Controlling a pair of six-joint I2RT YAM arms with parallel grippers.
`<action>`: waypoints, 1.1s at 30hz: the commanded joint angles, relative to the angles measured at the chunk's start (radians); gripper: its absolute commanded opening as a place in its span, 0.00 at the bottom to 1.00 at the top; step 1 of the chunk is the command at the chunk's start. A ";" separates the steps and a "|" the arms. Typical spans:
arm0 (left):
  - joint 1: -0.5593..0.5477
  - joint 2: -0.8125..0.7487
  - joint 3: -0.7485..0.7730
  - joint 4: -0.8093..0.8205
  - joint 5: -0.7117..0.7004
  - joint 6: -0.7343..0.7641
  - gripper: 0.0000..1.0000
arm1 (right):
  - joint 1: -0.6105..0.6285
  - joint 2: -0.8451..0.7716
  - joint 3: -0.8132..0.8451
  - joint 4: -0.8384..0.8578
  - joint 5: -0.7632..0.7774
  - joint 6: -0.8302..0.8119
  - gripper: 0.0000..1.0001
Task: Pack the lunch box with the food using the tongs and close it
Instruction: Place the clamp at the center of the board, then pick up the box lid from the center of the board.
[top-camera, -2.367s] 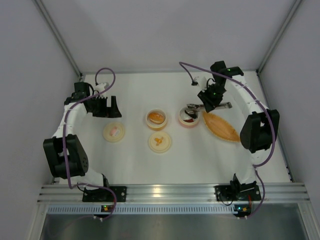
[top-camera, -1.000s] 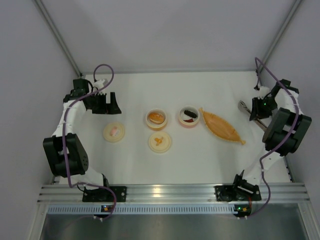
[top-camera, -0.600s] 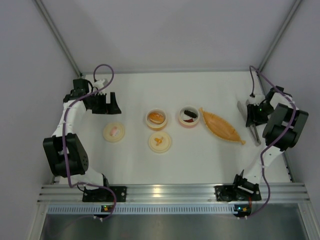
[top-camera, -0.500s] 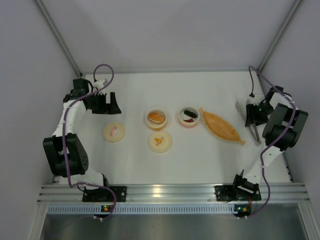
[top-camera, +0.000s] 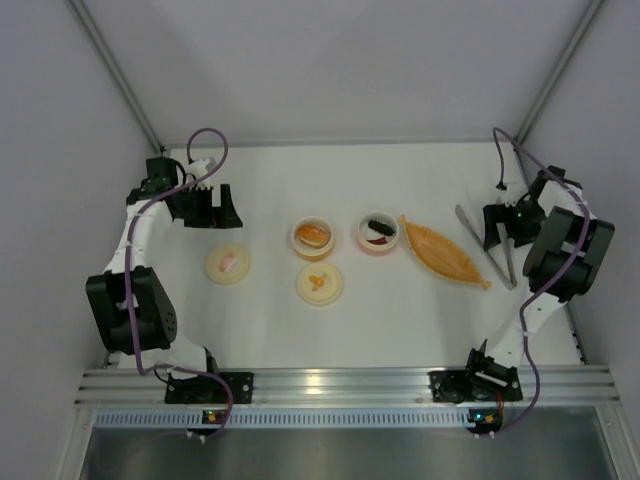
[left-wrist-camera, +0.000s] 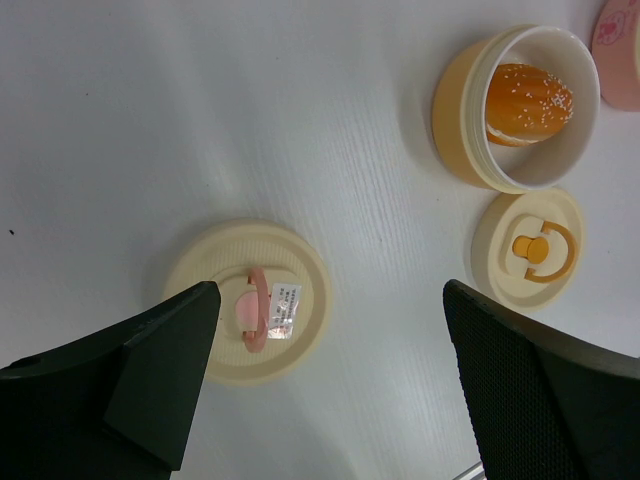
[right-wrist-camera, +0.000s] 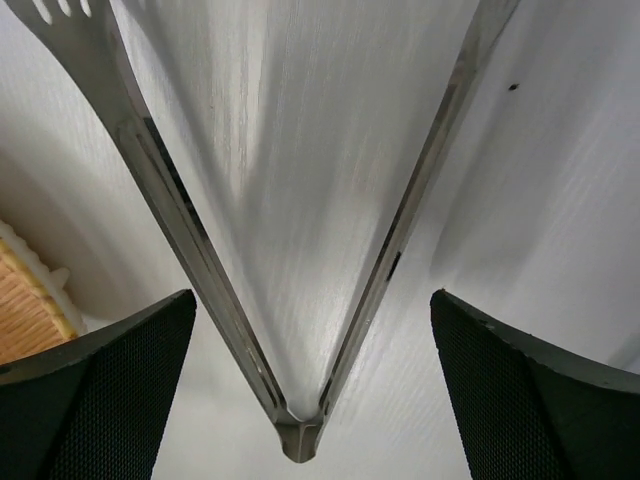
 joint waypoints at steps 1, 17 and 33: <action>0.000 -0.036 0.016 0.007 0.021 0.002 0.98 | 0.010 -0.104 0.120 -0.058 -0.042 -0.002 0.99; -0.151 -0.231 -0.010 -0.112 -0.044 0.130 0.98 | 0.196 -0.455 0.221 -0.242 -0.200 0.083 0.99; -0.861 -0.118 -0.045 -0.114 -0.503 -0.016 0.98 | 0.190 -0.684 -0.242 -0.046 -0.188 0.156 1.00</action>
